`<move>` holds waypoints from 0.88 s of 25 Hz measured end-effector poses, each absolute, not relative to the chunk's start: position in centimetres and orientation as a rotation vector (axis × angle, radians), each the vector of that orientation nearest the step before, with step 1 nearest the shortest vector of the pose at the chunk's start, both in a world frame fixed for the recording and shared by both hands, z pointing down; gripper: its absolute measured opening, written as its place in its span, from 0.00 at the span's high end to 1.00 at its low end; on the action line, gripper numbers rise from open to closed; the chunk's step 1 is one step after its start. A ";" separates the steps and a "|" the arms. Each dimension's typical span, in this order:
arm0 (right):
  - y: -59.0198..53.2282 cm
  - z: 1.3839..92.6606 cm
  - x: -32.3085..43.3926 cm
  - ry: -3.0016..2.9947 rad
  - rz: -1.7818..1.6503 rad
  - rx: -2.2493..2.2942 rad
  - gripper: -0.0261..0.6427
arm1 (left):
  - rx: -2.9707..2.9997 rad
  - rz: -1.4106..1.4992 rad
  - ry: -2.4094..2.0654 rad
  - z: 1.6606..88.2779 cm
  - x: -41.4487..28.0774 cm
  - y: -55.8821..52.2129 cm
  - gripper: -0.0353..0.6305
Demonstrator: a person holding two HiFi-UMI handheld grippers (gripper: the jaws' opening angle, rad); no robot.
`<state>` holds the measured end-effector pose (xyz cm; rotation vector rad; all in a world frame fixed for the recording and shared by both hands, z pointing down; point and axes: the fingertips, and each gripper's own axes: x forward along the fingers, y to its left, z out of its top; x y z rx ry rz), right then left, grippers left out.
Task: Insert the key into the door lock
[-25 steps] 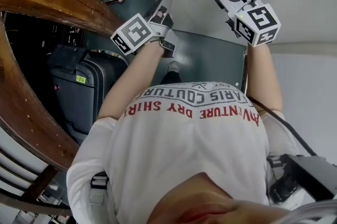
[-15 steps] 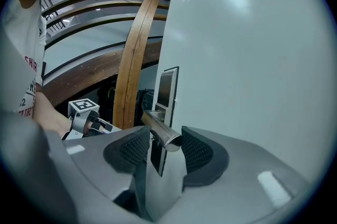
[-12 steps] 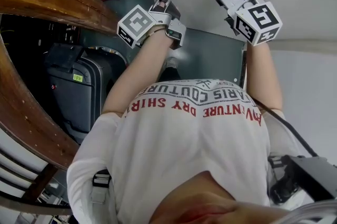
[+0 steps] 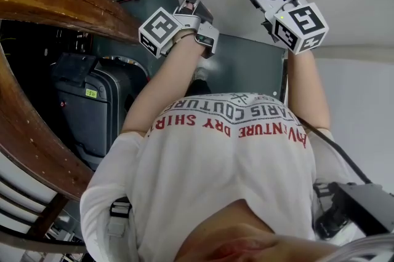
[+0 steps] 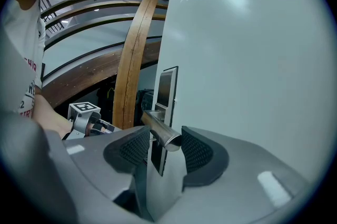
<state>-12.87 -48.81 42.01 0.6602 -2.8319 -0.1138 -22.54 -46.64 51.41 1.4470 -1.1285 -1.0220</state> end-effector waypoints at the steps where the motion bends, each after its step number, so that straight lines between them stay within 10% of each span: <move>1: -48.8 42.1 -12.9 -2.832 -0.113 0.660 0.69 | 1.446 -1.022 -1.128 51.4 -22.5 -46.7 0.91; 22: -49.1 41.9 -12.8 -2.834 -0.100 0.648 0.69 | 1.380 -1.078 -1.163 51.0 -22.5 -48.1 0.91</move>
